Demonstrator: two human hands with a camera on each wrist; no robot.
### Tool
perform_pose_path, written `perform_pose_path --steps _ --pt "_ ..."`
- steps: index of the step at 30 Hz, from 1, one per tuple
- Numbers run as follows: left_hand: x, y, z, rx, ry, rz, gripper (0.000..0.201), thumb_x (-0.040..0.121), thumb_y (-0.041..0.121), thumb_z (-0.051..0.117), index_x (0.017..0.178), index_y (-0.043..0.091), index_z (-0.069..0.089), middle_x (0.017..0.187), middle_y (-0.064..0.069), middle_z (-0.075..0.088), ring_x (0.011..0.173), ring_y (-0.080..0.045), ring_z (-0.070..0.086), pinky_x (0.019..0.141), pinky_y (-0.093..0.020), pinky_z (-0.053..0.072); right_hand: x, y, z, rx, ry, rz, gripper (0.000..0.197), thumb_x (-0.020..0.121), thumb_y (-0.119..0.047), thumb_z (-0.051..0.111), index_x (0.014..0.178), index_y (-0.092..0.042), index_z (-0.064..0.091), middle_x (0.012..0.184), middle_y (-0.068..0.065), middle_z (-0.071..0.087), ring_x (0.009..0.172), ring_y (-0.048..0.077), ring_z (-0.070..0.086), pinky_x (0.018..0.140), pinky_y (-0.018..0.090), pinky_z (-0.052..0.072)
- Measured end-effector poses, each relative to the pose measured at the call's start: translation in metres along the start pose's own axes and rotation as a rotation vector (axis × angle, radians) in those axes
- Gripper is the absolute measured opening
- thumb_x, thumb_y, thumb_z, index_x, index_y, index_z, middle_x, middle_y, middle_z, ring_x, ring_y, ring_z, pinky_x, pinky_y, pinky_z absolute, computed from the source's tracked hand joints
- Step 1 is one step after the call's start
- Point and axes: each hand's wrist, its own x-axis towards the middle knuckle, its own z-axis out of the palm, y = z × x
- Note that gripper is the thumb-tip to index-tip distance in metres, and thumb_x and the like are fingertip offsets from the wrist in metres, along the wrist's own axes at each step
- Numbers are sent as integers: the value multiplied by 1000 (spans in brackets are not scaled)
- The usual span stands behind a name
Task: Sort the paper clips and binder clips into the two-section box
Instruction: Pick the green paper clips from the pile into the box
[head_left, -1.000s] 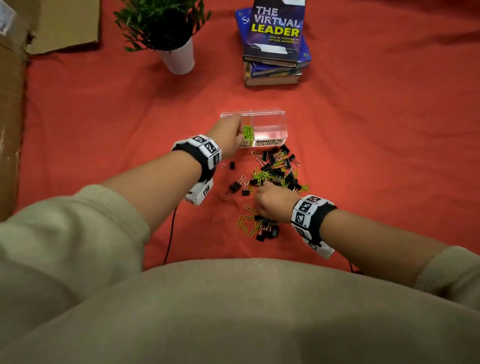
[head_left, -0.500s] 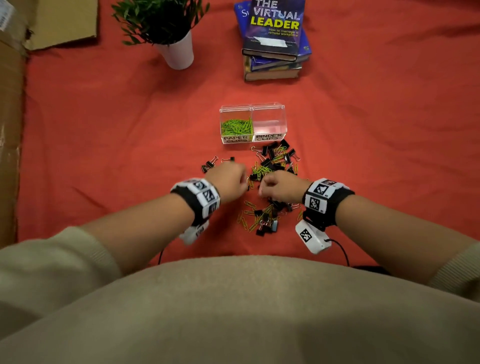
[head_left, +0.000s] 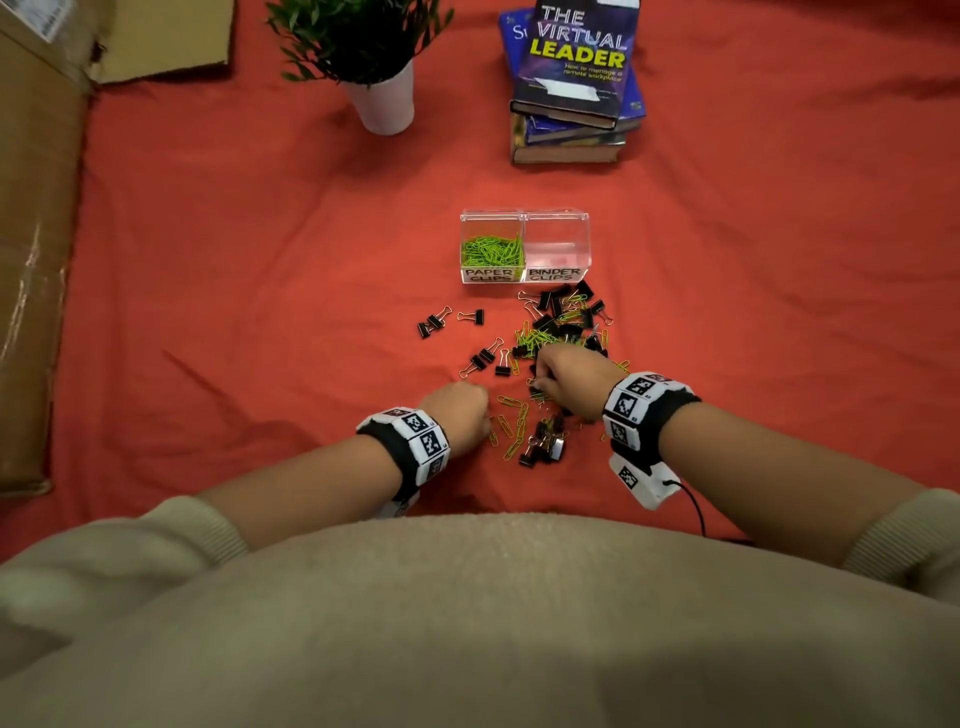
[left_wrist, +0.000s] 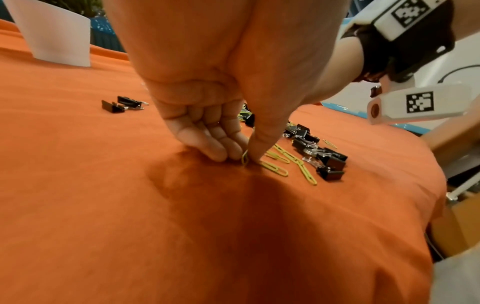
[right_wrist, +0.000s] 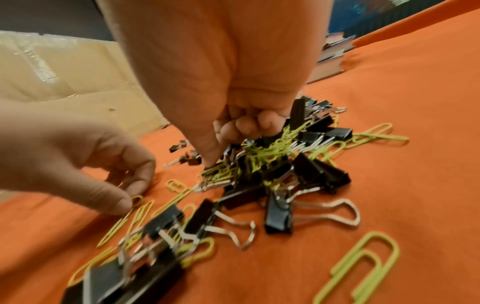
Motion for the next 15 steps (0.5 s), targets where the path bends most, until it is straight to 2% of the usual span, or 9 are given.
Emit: perform_pose_path --steps 3,5,8,11,13,15 --pt "-2 -1 -8 -145 33 45 18 87 14 51 104 6 55 102 -13 63 95 -32 60 78 -37 48 2 9 -6 65 91 21 10 93 -18 51 98 -10 56 90 6 60 77 23 57 63 30 41" --pt "-1 -3 -14 -241 56 39 15 87 10 50 102 10 53 101 -11 64 93 -30 60 80 -38 50 0 14 -6 100 130 13 11 90 -17 53 101 -14 56 96 3 59 78 20 57 64 30 44" --pt "2 -3 -20 -337 70 6 21 88 8 42 106 14 52 100 -9 67 90 -30 62 80 -37 51 -4 11 -1 58 130 -75 11 87 -14 54 96 -15 59 98 3 60 82 20 58 69 33 49" --pt "3 6 -23 -294 67 34 25 93 8 36 112 11 50 103 -11 63 91 -30 60 74 -34 46 -8 5 9 -58 101 -112 8 86 -17 54 92 -13 58 101 4 58 91 23 56 76 37 51" --pt "4 15 -21 -229 83 62 20 95 12 36 109 8 49 101 -12 60 91 -31 58 71 -33 40 -9 3 14 -117 70 -85 12 87 -24 58 92 -13 55 103 5 56 94 24 56 76 39 51" --pt "8 19 -14 -164 113 77 17 96 20 41 105 7 48 103 -14 60 94 -33 58 75 -37 44 -8 1 16 -132 59 -69 17 88 -27 60 92 -12 54 105 7 56 98 25 56 77 39 49"
